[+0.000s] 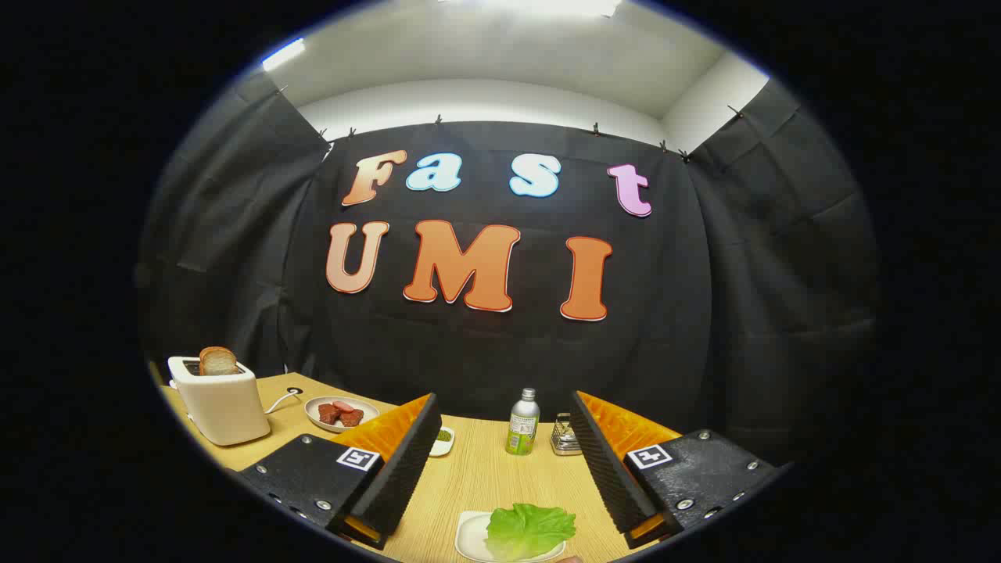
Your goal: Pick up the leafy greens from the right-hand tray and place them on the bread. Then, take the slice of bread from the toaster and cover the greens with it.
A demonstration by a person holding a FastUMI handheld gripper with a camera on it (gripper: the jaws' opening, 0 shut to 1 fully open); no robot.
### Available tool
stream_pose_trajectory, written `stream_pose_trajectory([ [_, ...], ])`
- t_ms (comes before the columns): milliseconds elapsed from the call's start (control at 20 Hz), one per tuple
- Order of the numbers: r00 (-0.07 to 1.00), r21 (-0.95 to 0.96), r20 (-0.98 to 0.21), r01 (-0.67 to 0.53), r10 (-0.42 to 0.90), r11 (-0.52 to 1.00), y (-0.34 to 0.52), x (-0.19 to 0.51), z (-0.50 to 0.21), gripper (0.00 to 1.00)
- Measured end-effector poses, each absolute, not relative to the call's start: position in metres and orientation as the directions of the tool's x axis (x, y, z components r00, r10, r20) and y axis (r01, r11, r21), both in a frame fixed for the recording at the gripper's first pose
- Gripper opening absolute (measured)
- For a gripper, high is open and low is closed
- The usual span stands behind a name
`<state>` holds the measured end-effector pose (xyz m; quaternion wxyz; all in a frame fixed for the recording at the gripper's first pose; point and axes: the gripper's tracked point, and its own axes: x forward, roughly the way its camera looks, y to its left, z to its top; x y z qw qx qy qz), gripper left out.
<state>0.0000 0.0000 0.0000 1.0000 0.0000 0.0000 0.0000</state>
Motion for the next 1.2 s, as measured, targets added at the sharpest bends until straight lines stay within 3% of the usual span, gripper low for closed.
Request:
stream_pose_trajectory([
  [1200,0.999,0.001,-0.038,-0.011,0.011,1.0,-0.001,0.002,-0.012,0.99],
])
